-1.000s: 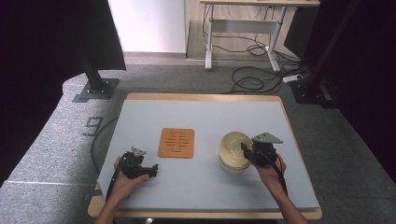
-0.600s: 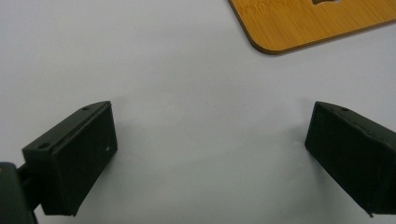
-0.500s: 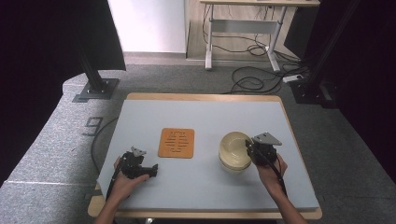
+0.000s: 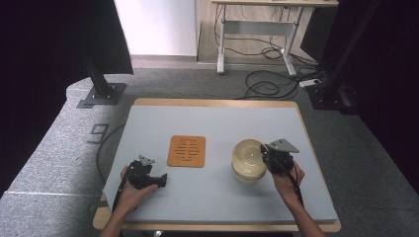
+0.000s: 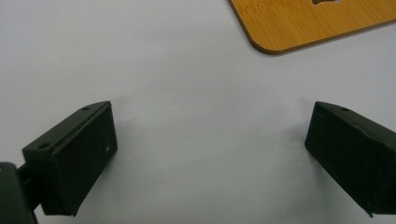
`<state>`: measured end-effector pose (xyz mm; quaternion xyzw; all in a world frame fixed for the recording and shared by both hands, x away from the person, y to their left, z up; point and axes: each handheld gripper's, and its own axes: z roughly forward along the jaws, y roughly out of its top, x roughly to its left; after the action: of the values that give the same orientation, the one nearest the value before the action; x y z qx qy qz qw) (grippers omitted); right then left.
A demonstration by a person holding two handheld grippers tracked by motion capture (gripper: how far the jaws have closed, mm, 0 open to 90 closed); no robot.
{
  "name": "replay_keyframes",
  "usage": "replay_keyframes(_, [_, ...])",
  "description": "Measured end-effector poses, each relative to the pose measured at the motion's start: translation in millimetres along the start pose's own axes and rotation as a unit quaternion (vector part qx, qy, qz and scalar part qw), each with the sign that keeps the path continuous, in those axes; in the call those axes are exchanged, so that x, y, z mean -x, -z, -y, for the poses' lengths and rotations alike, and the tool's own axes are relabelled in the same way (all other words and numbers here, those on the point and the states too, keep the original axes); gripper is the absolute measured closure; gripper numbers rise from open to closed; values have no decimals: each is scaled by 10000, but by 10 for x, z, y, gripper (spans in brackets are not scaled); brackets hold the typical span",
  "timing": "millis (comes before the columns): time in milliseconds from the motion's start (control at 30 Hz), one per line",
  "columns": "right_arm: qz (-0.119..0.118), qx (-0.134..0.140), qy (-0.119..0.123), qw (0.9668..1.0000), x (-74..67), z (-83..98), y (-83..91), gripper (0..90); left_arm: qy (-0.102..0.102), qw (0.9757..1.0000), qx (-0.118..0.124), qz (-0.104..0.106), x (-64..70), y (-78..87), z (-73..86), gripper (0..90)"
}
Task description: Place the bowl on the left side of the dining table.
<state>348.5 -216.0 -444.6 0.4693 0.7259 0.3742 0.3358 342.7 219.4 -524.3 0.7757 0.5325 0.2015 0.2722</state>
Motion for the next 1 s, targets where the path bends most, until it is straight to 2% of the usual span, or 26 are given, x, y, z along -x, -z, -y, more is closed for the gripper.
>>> replay_keyframes(333, [19,124,-12,9999,11,-6,15,823,-3,10000,-2,-1,0,0,-1,22])
replay_keyframes(700, [-38,350,-297,9989,127,-47,130,822,3,10000,-2,-3,1,0,-1,23])
replay_keyframes(1000, [-128,427,-294,9986,127,-71,184,822,3,10000,3,-6,2,-1,-1,23])
